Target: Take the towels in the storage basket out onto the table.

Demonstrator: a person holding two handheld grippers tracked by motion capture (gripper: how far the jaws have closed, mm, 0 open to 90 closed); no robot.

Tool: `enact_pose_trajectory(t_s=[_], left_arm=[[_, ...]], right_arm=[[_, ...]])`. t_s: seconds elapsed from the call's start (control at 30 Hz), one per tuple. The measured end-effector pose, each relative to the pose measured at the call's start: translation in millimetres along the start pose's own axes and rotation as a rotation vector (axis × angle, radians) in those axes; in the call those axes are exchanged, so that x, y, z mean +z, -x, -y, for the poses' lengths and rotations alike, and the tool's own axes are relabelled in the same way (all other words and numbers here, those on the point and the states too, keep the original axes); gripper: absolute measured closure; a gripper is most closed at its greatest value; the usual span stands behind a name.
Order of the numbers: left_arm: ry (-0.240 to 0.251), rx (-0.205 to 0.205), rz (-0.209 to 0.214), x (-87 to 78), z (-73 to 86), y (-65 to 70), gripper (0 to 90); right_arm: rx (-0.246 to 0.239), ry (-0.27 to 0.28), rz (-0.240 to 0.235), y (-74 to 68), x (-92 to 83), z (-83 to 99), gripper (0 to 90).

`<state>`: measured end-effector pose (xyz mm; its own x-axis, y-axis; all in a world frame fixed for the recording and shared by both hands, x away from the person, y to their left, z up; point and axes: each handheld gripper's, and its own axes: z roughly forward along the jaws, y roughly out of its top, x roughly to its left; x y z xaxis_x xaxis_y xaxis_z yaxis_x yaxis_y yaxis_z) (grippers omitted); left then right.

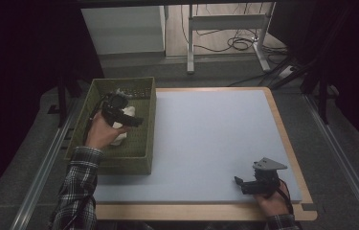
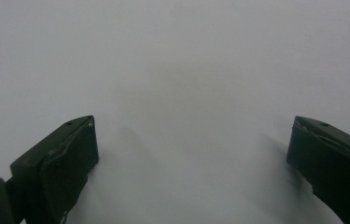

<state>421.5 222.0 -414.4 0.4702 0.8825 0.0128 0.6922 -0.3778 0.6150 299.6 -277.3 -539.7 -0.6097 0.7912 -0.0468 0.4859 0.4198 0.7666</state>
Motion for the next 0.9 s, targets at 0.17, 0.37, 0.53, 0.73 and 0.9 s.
enact_pose_trajectory(t_s=[0.17, 0.37, 0.53, 0.73, 0.9], left_arm=[[-0.040, -0.042, -0.022, 12.3, 10.2, -19.3, 4.9], [-0.126, -0.076, -0.053, 34.4, 19.7, -38.5, 7.2], [-0.233, -0.098, -0.070, 55.3, 25.6, -49.0, 7.6], [-0.331, -0.133, -0.116, 72.5, 31.3, -56.4, 14.1], [-0.397, -0.173, -0.096, 76.3, 33.9, -62.1, 37.9]], right_arm=[[0.000, 0.000, 0.000, 0.0, 0.0, 0.0, 2.1], [-0.001, 0.001, 0.000, 0.1, 0.0, 0.0, 2.1], [-0.001, 0.001, 0.000, 0.1, 0.0, 0.0, 2.1], [-0.001, 0.001, -0.001, 0.1, 0.0, 0.0, 2.1], [-0.001, 0.001, -0.001, 0.2, 0.0, 0.0, 2.1]])
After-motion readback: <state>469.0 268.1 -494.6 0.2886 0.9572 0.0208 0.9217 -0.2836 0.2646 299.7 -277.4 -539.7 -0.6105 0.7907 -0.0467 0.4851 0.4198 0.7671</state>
